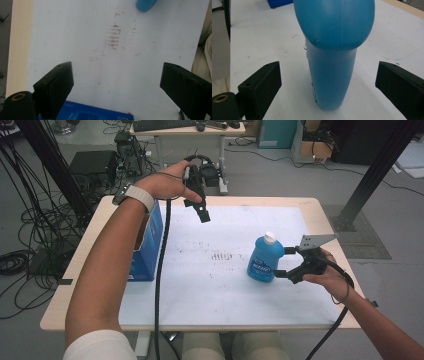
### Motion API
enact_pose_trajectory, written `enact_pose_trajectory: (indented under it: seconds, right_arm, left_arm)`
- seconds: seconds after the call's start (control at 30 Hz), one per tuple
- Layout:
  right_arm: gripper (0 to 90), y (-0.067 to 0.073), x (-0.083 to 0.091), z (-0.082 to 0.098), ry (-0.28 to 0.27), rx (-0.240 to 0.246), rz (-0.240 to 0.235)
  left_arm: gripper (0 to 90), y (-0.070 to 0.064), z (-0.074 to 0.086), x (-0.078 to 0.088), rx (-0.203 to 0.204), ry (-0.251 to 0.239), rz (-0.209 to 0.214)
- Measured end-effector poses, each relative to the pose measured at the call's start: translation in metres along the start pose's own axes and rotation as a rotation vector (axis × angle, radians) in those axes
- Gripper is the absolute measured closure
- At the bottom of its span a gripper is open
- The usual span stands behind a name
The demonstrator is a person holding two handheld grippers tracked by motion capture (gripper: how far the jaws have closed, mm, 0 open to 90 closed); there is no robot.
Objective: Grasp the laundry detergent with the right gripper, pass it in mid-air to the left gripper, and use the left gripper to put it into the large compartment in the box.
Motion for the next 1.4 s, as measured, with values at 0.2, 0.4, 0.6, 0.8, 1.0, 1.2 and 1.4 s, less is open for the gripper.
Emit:
enact_pose_trajectory:
  seconds: [0.2, 0.4, 0.6, 0.8, 1.0, 1.2, 1.4]
  right_arm:
    - [6.6, 0.0002, -0.0002, -0.0002, 0.0, 0.001, 0.0]
    - [6.6, -0.0002, -0.0006, -0.0002, -0.001, 0.006, 0.0]
    - [6.6, 0.0001, -0.0005, 0.0, 0.002, 0.0, 0.0]
    - [6.6, 0.0002, -0.0009, -0.0003, 0.001, 0.001, 0.0]
    - [6.6, 0.0005, -0.0007, -0.0003, 0.003, -0.004, 0.0]
    - [6.6, 0.0005, -0.001, -0.0005, 0.001, 0.001, 0.0]
    - [6.6, 0.0002, -0.0013, -0.0007, -0.003, 0.005, 0.0]
  left_arm:
    - [11.9, -0.0002, 0.0, -0.0002, 0.002, -0.001, 0.0]
    - [11.9, 0.0, -0.0004, -0.0009, -0.002, -0.004, 0.001]
    - [11.9, 0.0006, 0.0, -0.001, -0.003, -0.004, -0.004]
    - [11.9, 0.0003, 0.0003, -0.0007, 0.002, -0.005, -0.004]
    - [12.0, 0.0004, 0.0003, -0.0008, 0.001, -0.005, -0.004]
    - [12.0, 0.0005, 0.0003, -0.0005, -0.002, -0.006, -0.006]
    - [12.0, 0.0004, 0.0007, -0.0009, -0.001, -0.006, -0.004]
Point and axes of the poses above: each handheld gripper's, and its own axes: x roughly backward along the jaws, z roughly out of its underside, y roughly to its left, the point moved 5 cm from there along -x, roughly forward along the jaws, and after that the axes turned 13 degrees about x, right-handed, at the moved point
